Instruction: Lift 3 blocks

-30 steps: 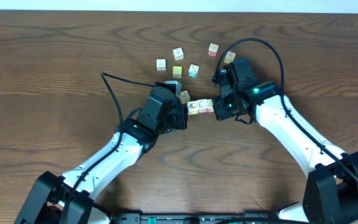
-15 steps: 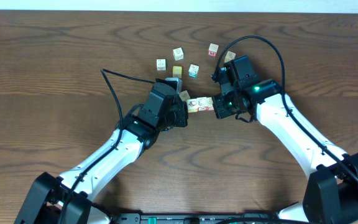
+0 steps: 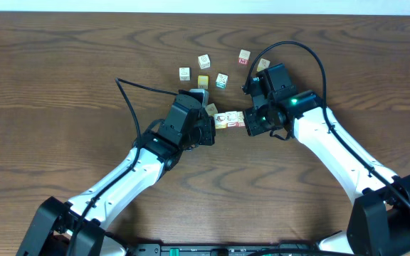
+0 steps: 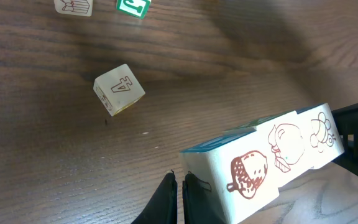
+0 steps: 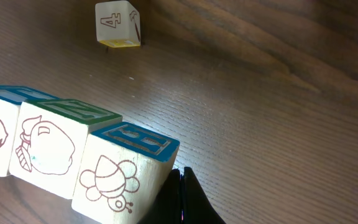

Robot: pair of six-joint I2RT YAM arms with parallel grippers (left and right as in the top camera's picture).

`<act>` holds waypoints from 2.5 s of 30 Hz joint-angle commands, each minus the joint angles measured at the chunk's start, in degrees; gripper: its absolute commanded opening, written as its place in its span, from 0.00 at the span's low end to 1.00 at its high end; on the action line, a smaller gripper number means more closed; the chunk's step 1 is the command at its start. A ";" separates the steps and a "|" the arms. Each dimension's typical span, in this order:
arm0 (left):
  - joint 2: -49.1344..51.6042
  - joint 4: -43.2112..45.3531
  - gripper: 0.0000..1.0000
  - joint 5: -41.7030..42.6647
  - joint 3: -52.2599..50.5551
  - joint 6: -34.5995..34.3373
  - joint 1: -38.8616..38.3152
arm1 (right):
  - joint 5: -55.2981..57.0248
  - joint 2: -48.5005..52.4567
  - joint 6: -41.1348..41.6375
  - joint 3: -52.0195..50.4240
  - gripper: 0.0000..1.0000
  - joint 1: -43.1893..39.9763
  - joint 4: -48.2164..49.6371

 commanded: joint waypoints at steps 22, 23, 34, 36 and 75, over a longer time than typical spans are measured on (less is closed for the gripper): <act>-2.69 0.76 0.07 4.04 3.69 0.83 -1.05 | -5.88 -2.19 -1.20 1.57 0.01 2.23 -0.15; -2.69 0.76 0.07 4.04 3.69 0.83 -1.05 | -5.88 -2.19 -1.18 1.57 0.01 2.23 -0.15; -2.69 0.74 0.07 4.04 3.69 0.83 -1.05 | -5.86 -2.19 -1.18 1.57 0.01 2.23 -0.15; -2.69 0.74 0.07 4.04 3.69 0.83 -1.05 | -5.88 -2.19 -1.18 1.57 0.01 2.23 -0.17; -2.67 -1.20 0.07 2.34 3.69 0.83 -1.07 | -5.88 -2.19 -1.14 1.57 0.01 2.25 -1.66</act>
